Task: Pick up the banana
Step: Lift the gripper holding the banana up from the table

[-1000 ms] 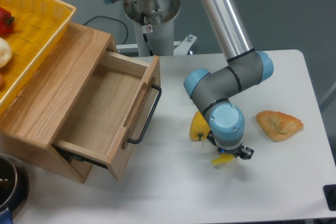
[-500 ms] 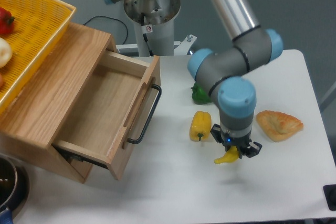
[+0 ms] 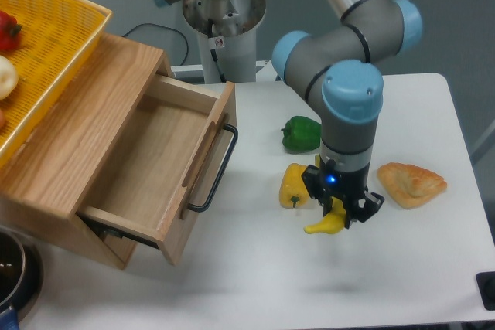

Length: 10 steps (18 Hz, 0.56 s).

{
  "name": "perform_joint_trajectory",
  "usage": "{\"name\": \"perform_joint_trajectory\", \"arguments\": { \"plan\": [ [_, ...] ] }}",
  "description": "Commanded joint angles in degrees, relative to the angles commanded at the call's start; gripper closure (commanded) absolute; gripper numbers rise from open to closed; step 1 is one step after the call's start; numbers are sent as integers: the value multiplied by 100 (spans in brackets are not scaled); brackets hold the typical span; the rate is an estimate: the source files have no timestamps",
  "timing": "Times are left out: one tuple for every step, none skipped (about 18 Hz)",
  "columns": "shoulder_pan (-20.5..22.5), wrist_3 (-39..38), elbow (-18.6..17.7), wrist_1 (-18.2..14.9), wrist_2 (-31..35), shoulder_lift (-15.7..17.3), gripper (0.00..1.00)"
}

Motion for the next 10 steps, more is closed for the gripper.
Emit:
{"name": "perform_joint_trajectory", "arguments": {
  "plan": [
    [0, 141, 35, -141, 9, 18, 75],
    [0, 246, 87, -316, 18, 44, 75],
    [9, 291, 149, -457, 26, 44, 75],
    [17, 300, 210, -528, 35, 36, 75],
    [18, 300, 254, -538, 35, 36, 75],
    [18, 300, 264, -546, 35, 27, 75],
    [18, 300, 264, -538, 35, 27, 75],
    [26, 300, 281, -538, 27, 18, 75],
    [26, 300, 281, -538, 26, 18, 75],
    [26, 300, 281, -538, 26, 18, 75]
  ]
}}
